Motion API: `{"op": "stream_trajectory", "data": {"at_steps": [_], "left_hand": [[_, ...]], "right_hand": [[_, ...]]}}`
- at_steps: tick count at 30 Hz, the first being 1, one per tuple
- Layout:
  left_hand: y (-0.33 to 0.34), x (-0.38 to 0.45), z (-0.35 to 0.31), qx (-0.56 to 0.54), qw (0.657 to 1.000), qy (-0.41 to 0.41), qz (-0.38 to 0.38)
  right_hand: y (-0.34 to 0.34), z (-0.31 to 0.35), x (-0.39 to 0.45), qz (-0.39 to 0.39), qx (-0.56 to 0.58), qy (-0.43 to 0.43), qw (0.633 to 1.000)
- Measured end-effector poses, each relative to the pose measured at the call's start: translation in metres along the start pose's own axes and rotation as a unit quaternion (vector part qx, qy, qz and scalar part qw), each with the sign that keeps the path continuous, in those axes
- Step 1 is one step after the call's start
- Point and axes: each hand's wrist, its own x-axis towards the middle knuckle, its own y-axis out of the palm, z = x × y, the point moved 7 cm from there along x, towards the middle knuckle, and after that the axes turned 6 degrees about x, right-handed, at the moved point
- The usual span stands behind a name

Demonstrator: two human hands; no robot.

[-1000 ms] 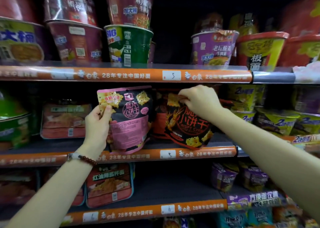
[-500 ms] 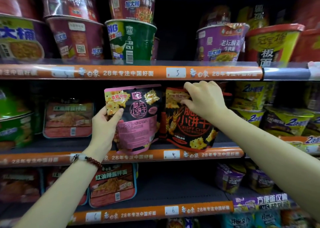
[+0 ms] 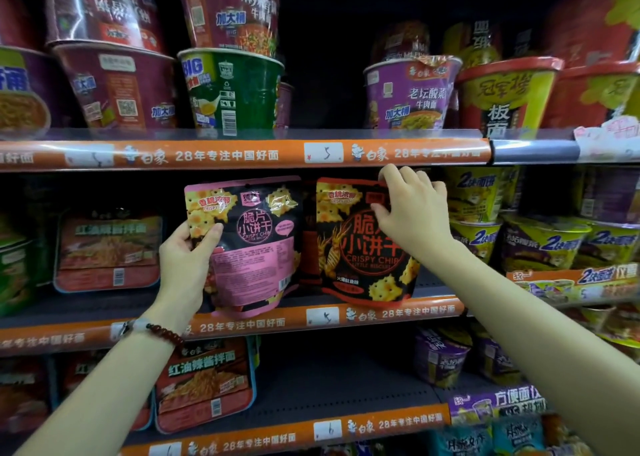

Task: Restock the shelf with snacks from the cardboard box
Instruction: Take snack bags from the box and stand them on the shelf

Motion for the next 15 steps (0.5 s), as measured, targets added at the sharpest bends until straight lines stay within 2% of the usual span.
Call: {"op": "stream_trajectory", "data": {"at_steps": [2,4,8,10,13,15], "left_hand": [[0.0,0.0,0.0,0.002,1.0,-0.003,-0.004],[0.0,-0.001,0.0,-0.001,1.0,-0.005,-0.005],[0.0,-0.002,-0.001,0.003,1.0,0.001,-0.006],[0.0,-0.003,-0.001,0.004,1.0,0.004,-0.007],[0.002,-0.006,0.0,0.016,1.0,0.018,0.009],[0.004,-0.011,0.001,0.035,0.999,0.025,0.028]], "right_hand": [[-0.001,-0.005,0.002,0.022,0.098,-0.002,0.995],[-0.007,-0.014,0.002,0.01,0.151,0.019,0.988],[-0.013,-0.039,-0.003,-0.05,0.135,0.107,0.984],[-0.006,-0.049,-0.011,-0.054,0.241,0.171,0.954],[0.014,-0.06,-0.034,-0.052,0.398,0.261,0.878],[0.034,-0.064,-0.053,-0.031,0.453,0.327,0.829]]}}
